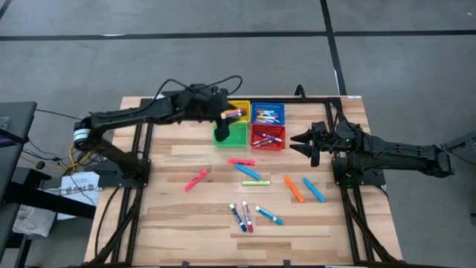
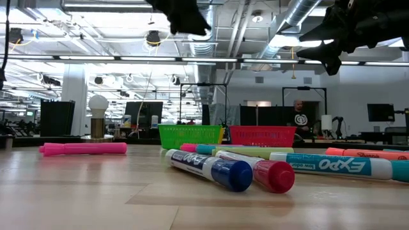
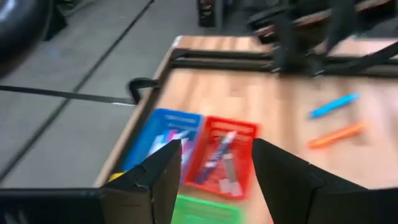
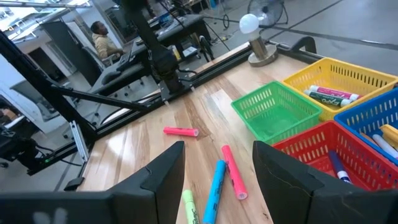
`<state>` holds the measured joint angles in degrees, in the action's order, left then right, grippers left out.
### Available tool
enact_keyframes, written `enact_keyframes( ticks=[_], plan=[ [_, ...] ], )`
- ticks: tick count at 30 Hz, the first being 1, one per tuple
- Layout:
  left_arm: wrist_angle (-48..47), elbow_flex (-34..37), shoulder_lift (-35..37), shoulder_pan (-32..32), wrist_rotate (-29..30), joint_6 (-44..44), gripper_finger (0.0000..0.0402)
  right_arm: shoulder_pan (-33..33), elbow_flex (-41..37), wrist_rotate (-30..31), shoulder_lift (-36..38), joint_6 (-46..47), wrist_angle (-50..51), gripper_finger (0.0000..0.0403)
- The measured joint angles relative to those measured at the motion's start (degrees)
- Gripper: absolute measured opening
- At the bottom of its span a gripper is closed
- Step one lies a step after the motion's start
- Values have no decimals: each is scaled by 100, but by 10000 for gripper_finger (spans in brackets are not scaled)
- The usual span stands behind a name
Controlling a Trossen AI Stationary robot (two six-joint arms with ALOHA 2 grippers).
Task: Pick & Place Markers
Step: Put the large dark blue marker pen into the yellow bin
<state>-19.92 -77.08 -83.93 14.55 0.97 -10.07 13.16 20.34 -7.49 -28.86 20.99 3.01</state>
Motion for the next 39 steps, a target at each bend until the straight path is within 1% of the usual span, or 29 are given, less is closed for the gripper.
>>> enact_keyframes(
  ticks=[4, 12, 17, 25, 31, 33, 39],
  plan=[
    [-211, 0, 170, -508, 101, 578, 196, 1, 0, 0, 0, 0, 2, 178],
    [-321, 0, 185, -1336, 202, 1930, 196, 0, 0, 0, 0, 0, 1, 178],
    [-342, 0, 185, -1721, 202, 3074, 196, -1, 0, 0, 0, 0, 2, 178],
    [-486, 0, 185, -2310, 202, 4506, 191, 1, 0, 2, 0, 0, 2, 178],
    [-475, 0, 185, -2749, 222, 5270, 186, -1, 0, 0, 0, 0, 2, 178],
    [-474, 0, 185, -2904, 357, 5533, 186, 1, 0, 2, 0, 0, 0, 178],
    [-473, 0, 183, -3308, 943, 6685, 186, -1, 0, 0, 0, 0, 2, 178]
  ],
)
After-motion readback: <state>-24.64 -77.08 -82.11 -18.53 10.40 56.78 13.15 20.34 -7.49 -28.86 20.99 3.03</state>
